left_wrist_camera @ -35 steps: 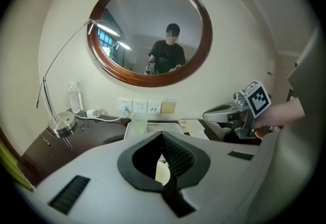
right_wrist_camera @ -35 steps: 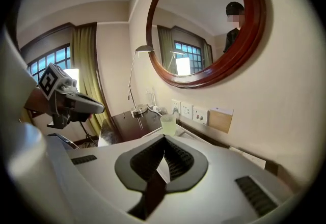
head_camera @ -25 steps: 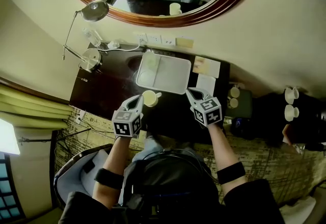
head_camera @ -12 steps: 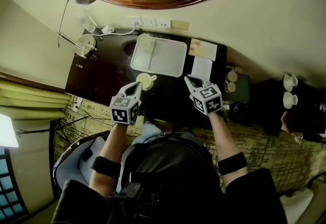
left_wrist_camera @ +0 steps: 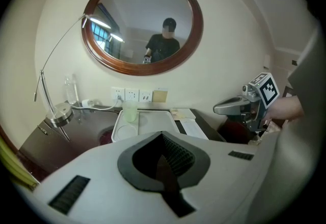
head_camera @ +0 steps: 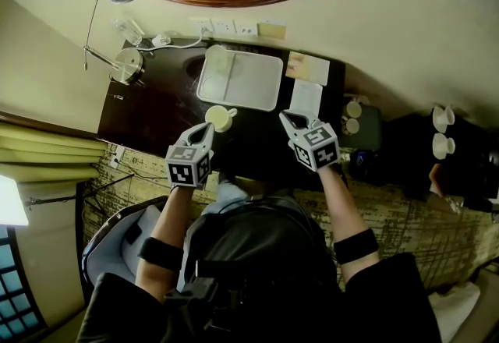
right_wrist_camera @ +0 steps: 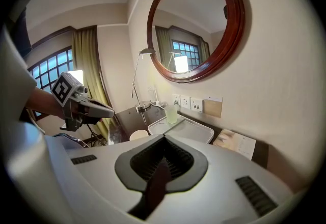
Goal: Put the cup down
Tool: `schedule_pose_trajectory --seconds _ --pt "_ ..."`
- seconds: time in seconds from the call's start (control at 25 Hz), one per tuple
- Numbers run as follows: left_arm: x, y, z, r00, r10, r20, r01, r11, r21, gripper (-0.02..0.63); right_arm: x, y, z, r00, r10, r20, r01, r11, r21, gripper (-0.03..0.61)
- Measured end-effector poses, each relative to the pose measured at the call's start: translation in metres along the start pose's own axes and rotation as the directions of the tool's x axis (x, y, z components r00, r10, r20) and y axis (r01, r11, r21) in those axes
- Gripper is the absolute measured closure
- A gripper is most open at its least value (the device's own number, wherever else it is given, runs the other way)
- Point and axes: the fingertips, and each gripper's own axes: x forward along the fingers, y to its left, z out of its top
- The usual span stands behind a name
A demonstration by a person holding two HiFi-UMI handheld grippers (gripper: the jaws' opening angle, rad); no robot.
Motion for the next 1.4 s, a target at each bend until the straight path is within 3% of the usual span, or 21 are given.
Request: schedule_pose_trajectory --seconds 0.16,0.28,0.36,0.4,0.64,0.8,1.08,1.24,1.4 --pt "0.001 0.002 -0.002 1.000 0.006 0.002 -0.006 0.999 0.032 0.611 -0.001 0.005 -0.004 1.000 0.000 -0.011 0.000 1.000 0.017 0.578" --pt "0.004 -0.002 -0.011 0.998 0.003 -0.060 0.003 0.994 0.110 0.585 -0.001 0.007 -0.011 1.000 -0.004 -0.013 0.004 0.999 0.032 0.578" --pt "0.009 -0.007 -0.020 0.992 -0.021 -0.126 0.039 0.989 0.141 0.414 -0.002 0.013 -0.013 1.000 -0.002 -0.019 0.003 0.999 0.047 0.578" --pt "0.012 -0.007 -0.024 0.988 -0.030 -0.155 0.054 0.986 0.157 0.365 -0.003 0.016 -0.014 1.000 -0.001 -0.023 0.002 0.999 0.054 0.578" --pt "0.042 0.009 -0.042 0.942 -0.044 -0.332 0.156 0.935 0.320 0.187 0.008 0.028 -0.034 0.999 -0.004 -0.053 0.008 0.997 0.079 0.578" --pt "0.069 0.024 -0.059 0.896 -0.034 -0.442 0.227 0.892 0.391 0.147 0.016 0.030 -0.057 0.997 -0.012 -0.081 0.021 0.994 0.108 0.578" --pt "0.109 0.032 -0.091 0.834 -0.051 -0.549 0.335 0.838 0.431 0.132 0.036 0.035 -0.077 0.992 -0.022 -0.122 0.042 0.985 0.164 0.578" --pt "0.125 0.042 -0.105 0.814 -0.012 -0.580 0.363 0.791 0.493 0.121 0.043 0.039 -0.080 0.990 -0.020 -0.139 0.049 0.977 0.208 0.578" --pt "0.135 0.048 -0.118 0.787 0.005 -0.617 0.398 0.760 0.514 0.114 0.048 0.039 -0.089 0.988 -0.028 -0.154 0.065 0.968 0.242 0.578"
